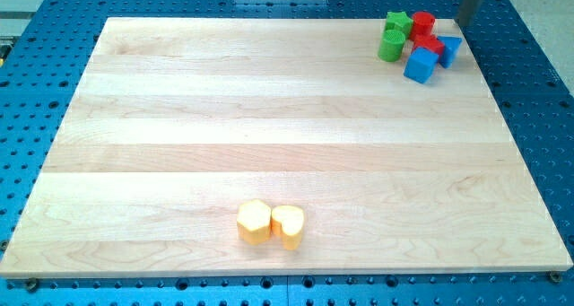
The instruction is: Push the red circle to the top right of the green circle
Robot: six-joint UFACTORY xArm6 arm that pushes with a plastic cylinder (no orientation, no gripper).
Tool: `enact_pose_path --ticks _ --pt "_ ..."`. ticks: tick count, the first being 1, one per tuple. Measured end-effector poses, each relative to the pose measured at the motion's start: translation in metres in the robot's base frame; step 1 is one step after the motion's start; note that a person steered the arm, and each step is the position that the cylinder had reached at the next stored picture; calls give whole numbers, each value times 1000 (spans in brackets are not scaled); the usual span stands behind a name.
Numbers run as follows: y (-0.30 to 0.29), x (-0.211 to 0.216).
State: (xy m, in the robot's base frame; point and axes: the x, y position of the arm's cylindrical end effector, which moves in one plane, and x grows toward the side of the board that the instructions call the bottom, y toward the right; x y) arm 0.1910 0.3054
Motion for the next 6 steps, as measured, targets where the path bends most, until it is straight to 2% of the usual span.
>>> enact_pose_path --ticks 1,2,5,6 --pt "-41 12" --pt "-57 15" --pt "-69 16" --pt "-89 16"
